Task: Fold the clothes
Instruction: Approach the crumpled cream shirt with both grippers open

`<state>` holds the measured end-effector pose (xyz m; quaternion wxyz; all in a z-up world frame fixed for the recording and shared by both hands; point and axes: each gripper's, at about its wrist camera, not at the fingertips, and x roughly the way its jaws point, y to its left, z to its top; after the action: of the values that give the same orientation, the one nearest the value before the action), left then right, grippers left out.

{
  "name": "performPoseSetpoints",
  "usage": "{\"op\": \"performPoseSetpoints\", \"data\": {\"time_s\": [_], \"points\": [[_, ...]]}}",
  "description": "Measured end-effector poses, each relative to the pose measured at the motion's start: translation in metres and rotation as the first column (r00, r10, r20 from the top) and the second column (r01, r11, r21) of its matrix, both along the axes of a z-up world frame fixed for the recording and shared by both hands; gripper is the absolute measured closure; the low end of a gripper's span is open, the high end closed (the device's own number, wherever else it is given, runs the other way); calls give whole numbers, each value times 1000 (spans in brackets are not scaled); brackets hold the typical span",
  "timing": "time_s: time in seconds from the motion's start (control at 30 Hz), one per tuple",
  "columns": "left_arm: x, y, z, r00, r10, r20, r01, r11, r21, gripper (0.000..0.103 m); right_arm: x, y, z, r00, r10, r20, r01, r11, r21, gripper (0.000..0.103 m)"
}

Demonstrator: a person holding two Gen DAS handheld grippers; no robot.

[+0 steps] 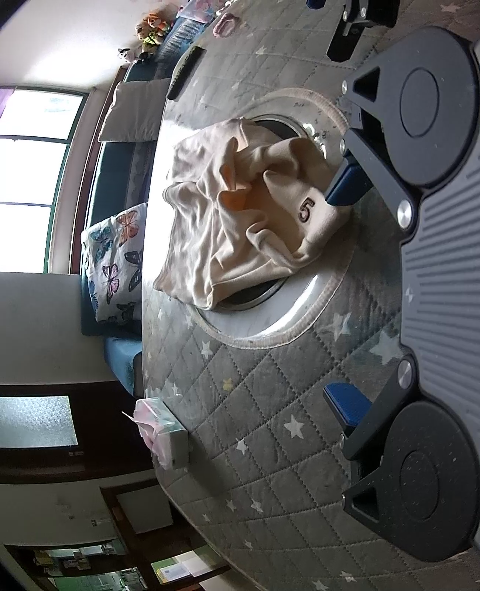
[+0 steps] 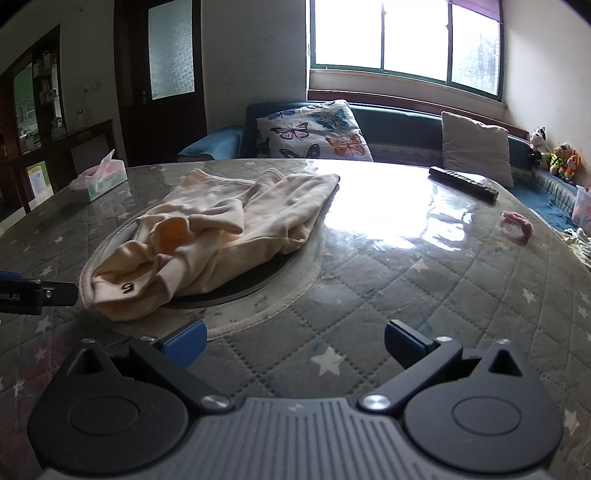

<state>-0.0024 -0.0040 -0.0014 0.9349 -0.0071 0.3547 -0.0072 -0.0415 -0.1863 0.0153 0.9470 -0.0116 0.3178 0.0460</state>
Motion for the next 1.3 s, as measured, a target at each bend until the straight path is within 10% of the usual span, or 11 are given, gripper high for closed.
{"op": "performPoseSetpoints", "data": {"time_s": [1.3], "points": [[-55, -30, 3, 996, -86, 2, 86, 995, 59, 0, -66, 29, 15, 999, 36, 21, -36, 999, -17, 0]]}}
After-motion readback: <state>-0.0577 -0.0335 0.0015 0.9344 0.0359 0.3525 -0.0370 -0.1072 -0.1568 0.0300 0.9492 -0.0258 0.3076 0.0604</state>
